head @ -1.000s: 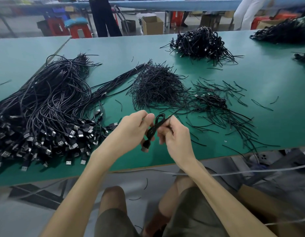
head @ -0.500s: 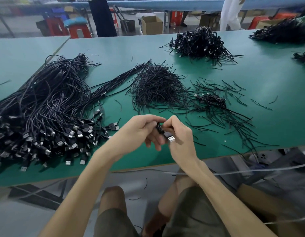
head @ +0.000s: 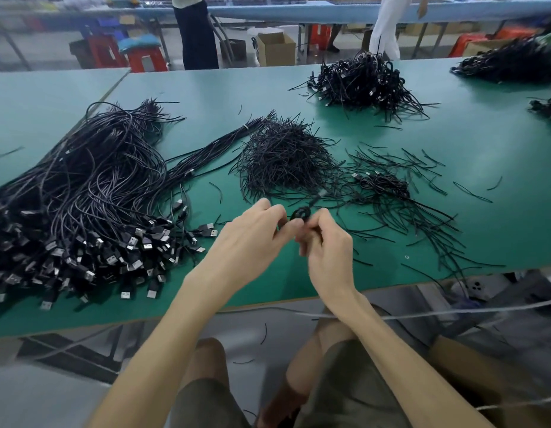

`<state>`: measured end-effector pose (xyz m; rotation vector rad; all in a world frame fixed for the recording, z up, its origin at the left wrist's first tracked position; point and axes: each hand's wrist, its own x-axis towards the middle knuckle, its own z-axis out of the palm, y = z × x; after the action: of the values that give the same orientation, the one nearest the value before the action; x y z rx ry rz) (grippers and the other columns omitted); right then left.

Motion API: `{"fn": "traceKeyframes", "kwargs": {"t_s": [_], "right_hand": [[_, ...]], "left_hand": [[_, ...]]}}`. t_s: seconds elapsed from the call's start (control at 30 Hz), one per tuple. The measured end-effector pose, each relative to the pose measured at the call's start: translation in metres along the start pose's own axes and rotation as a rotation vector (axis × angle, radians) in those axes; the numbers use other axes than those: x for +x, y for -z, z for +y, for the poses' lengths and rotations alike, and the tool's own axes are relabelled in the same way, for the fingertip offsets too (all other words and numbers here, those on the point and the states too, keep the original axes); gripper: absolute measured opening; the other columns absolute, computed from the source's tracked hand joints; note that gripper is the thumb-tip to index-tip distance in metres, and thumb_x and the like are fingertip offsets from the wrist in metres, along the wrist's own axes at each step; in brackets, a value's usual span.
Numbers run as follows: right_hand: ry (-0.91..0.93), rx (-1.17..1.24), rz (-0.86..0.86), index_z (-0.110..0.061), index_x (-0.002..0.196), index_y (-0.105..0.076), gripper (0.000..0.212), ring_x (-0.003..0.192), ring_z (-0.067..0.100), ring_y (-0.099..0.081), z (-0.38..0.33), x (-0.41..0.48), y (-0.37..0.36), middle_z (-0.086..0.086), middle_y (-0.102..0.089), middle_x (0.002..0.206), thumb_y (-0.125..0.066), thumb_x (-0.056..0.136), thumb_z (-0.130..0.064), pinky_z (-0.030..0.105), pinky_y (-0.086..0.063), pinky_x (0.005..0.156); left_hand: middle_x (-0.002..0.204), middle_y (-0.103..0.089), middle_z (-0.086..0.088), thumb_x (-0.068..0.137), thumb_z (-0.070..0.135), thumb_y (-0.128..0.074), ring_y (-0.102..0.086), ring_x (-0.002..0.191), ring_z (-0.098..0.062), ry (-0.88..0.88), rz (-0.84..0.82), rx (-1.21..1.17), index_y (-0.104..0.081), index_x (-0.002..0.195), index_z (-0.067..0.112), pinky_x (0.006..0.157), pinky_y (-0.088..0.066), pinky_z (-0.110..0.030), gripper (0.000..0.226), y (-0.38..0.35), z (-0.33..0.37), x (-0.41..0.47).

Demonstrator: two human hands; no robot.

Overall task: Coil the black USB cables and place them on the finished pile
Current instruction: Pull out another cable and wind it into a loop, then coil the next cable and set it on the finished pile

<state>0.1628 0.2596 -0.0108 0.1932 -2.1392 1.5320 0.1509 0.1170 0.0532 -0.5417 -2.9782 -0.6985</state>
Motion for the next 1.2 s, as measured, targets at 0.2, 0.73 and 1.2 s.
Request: {"fn": "traceKeyframes", "kwargs": {"t_s": [0.2, 0.73, 1.2], "right_hand": [[-0.007, 0.082, -0.031, 0.003, 0.077, -0.051, 0.015, 0.058, 0.014, -0.044, 0.002, 0.0, -0.002, 0.008, -0.059, 0.068, -0.053, 0.09, 0.011, 0.034, -0.039, 0.052], [-0.633, 0.26, -0.299, -0.006, 0.108, -0.068, 0.017, 0.07, 0.018, -0.071, 0.021, 0.04, 0.035, 0.006, -0.071, 0.089, -0.067, 0.097, -0.02, 0.024, -0.046, 0.051], [-0.36, -0.783, -0.147, -0.008, 0.126, -0.061, 0.032, 0.105, 0.028, -0.06, 0.079, 0.158, 0.109, 0.014, -0.059, 0.123, -0.064, 0.094, -0.005, 0.045, -0.052, 0.094]], "left_hand": [[0.057, -0.055, -0.001, 0.102, 0.046, -0.048, -0.048, 0.052, -0.022, 0.171, 0.044, -0.233, -0.051, 0.07, 0.01, 0.05, -0.038, -0.037, 0.048, -0.013, 0.003, 0.01], [0.081, -0.074, 0.009, 0.106, 0.024, -0.05, -0.072, 0.064, -0.016, 0.065, -0.112, -0.587, -0.054, 0.104, 0.028, 0.062, -0.053, -0.035, 0.006, -0.043, -0.02, 0.014], [0.133, -0.055, 0.003, 0.1, 0.033, -0.062, -0.049, 0.128, -0.021, 0.282, -0.002, 0.314, -0.061, 0.132, 0.027, 0.114, -0.021, -0.044, 0.033, 0.007, -0.121, 0.013]]}}
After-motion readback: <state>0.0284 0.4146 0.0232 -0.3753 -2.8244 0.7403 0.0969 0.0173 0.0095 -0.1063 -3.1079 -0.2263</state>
